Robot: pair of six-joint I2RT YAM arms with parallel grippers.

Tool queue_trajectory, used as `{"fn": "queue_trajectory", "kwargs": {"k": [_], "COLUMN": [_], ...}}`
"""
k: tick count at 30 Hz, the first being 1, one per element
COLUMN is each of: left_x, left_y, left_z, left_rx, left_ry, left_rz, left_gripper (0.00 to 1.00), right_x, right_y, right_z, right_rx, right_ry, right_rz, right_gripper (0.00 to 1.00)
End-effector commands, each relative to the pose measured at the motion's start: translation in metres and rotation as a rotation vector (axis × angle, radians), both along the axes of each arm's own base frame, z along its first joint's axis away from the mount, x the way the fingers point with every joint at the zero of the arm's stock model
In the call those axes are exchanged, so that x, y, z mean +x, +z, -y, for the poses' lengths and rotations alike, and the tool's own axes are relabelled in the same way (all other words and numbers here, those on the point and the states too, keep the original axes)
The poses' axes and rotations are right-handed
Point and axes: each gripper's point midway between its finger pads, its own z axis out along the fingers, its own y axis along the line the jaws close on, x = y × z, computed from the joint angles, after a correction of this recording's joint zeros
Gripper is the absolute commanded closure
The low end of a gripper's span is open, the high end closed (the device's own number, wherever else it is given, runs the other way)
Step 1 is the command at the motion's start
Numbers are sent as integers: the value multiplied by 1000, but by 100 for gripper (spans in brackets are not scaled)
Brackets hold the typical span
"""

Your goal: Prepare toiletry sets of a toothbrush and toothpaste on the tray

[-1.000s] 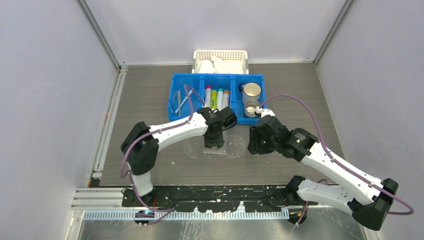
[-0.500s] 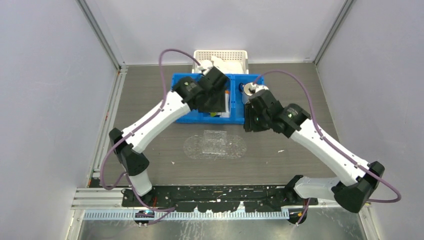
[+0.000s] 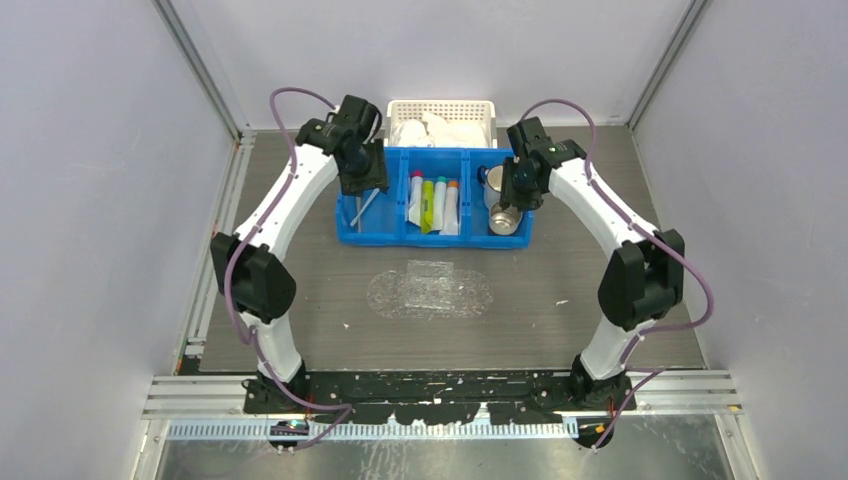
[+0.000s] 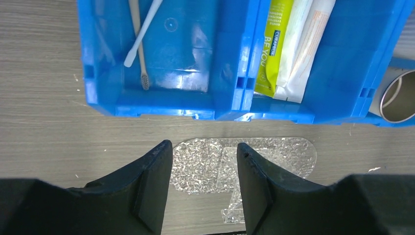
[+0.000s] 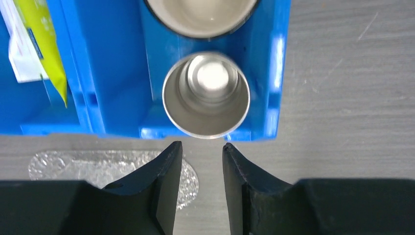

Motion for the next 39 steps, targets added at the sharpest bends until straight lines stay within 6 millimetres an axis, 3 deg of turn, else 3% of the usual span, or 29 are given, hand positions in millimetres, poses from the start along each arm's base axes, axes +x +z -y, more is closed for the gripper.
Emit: {"fn": "queue_trajectory", "kwargs": {"k": [1,9,19,28,31,35,39], "left_x": [17,22,10,3,0,-6,-10], "left_y": [5,-15,-39,-43,-44,-45,-46], "left_z": [5,-1,2,0,0,-3,-4], "left_rx": [-38,-46,-85,-88,-93,-94,-96], "left_ry": [-60,-51,-62,-55,-55,-53,-51], "left_rz": [31,8,-44,-52,-54,-53,-50], "left_gripper": [48,49,51,52,52,52,52], "right_x": [33,54,51,40,38,36,34], "right_y": [17,-7,-46,-69,-75,-68,-38], "right_z": [-10,-22,-30,-51,-47,-39,-29], "right_rx": [33,41,63,60,11,-39,-108], "right_ry": [32,39,41,92,86,71,66], "right_rz": [62,24,-55,-106,-111,-85,-14], "right_gripper": [58,59,61,65,68,82,87]}}
